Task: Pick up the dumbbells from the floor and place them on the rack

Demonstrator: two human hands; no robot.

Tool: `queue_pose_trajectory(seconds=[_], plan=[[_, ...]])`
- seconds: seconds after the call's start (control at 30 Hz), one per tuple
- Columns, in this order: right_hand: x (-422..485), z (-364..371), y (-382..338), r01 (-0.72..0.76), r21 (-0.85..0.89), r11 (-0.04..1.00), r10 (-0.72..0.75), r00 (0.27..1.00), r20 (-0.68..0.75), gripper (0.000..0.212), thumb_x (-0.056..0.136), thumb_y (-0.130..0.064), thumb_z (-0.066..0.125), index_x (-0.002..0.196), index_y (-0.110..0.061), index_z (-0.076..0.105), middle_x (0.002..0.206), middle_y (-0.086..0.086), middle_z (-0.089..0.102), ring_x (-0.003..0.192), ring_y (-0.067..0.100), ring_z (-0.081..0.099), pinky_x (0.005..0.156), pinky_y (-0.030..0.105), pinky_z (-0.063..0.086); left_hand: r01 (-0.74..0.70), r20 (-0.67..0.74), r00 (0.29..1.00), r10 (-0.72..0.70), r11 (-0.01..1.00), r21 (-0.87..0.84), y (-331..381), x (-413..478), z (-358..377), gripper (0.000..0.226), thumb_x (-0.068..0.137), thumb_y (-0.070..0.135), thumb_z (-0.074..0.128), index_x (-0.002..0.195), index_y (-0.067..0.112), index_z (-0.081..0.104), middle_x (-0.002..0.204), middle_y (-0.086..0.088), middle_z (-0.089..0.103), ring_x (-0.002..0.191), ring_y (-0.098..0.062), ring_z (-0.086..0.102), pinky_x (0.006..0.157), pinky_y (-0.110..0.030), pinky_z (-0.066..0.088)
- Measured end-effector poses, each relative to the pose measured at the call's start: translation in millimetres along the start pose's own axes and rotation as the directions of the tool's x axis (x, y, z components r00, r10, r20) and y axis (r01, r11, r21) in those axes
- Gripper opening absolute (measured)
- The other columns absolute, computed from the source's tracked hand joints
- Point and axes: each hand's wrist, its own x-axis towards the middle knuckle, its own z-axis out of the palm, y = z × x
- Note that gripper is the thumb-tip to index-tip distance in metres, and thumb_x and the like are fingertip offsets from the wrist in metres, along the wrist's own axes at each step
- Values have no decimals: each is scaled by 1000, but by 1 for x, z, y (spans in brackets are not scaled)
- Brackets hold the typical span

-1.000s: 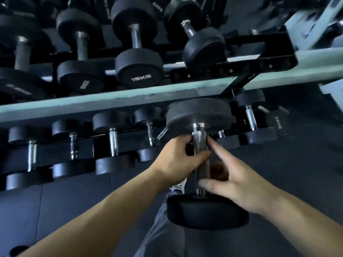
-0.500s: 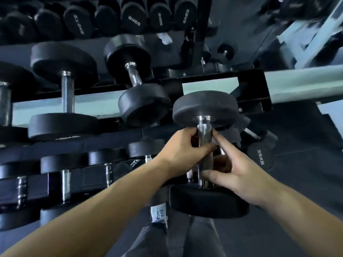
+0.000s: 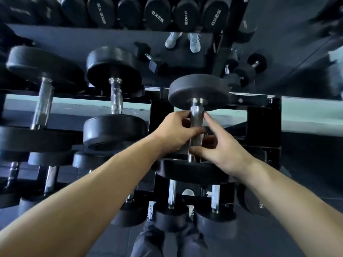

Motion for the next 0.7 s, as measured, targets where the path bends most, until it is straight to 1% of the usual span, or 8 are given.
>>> queue_pose_trajectory(seconds=[0.07, 0.13, 0.2, 0.27, 0.4, 0.53, 0.63, 0.7], plan=[[20, -5, 3, 17, -6, 1000, -17, 1000, 9, 107, 84, -18, 84, 164, -27, 14, 159, -10, 43, 115, -22, 54, 97, 0, 38, 14, -22, 1000, -14, 1000, -25, -1, 13, -3, 17, 90, 16, 76, 107, 20, 74, 88, 3, 78, 78, -8, 77, 69, -22, 57], [35, -7, 3, 25, 11, 1000, -25, 1000, 17, 109, 83, -15, 85, 164, -27, 13, 159, -6, 45, 126, -8, 57, 107, 9, 39, 18, -56, 998, -20, 999, -27, 0, 25, -7, 19, 90, 14, 75, 109, 18, 74, 92, -1, 79, 82, -13, 78, 72, -25, 61], [46, -7, 0, 50, 35, 998, -51, 998, 22, 106, 83, -11, 84, 159, -35, 14, 144, -19, 55, 120, -15, 58, 105, 8, 42, 39, -89, 995, -40, 999, -8, 1, 35, -11, 18, 90, 12, 74, 108, 16, 74, 92, -4, 79, 82, -17, 78, 74, -29, 63], [55, -6, -1, 68, 55, 996, -68, 998, 2, 102, 85, 1, 79, 150, -41, 13, 118, -39, 56, 98, -28, 59, 87, -1, 43, 58, -112, 992, -54, 998, 27, 3, 44, -15, 16, 89, 10, 72, 105, 13, 73, 86, -2, 77, 77, -17, 75, 73, -30, 61], [71, 0, 2, 47, 92, 995, -50, 998, 25, 106, 86, 3, 77, 158, -43, 14, 110, -10, 73, 96, 0, 73, 84, 17, 54, 88, -113, 990, -84, 996, 24, 1, 57, -23, 15, 90, 10, 71, 104, 15, 74, 82, -1, 74, 72, -13, 73, 67, -25, 58], [82, 5, 5, 62, 102, 993, -64, 998, 17, 104, 85, 4, 77, 139, -62, 18, 103, -7, 73, 91, 7, 75, 79, 18, 55, 108, -115, 988, -103, 994, 31, -4, 64, -27, 18, 91, 10, 71, 108, 15, 73, 89, -5, 78, 78, -17, 76, 71, -27, 62], [85, 9, 8, 30, 75, 997, -31, 999, 20, 111, 84, 1, 80, 151, -55, 12, 100, -1, 75, 89, 8, 75, 78, 16, 54, 108, -109, 989, -102, 993, 50, -8, 65, -30, 19, 91, 10, 72, 109, 16, 71, 87, -1, 76, 74, -12, 75, 64, -20, 59], [84, 13, 10, 11, 64, 998, -13, 1000, 25, 116, 83, -2, 81, 158, -49, 6, 98, 6, 76, 89, 13, 77, 79, 18, 56, 108, -119, 988, -99, 992, 68, -10, 63, -30, 17, 91, 11, 72, 107, 16, 71, 84, 0, 75, 74, -13, 74, 64, -23, 59]])
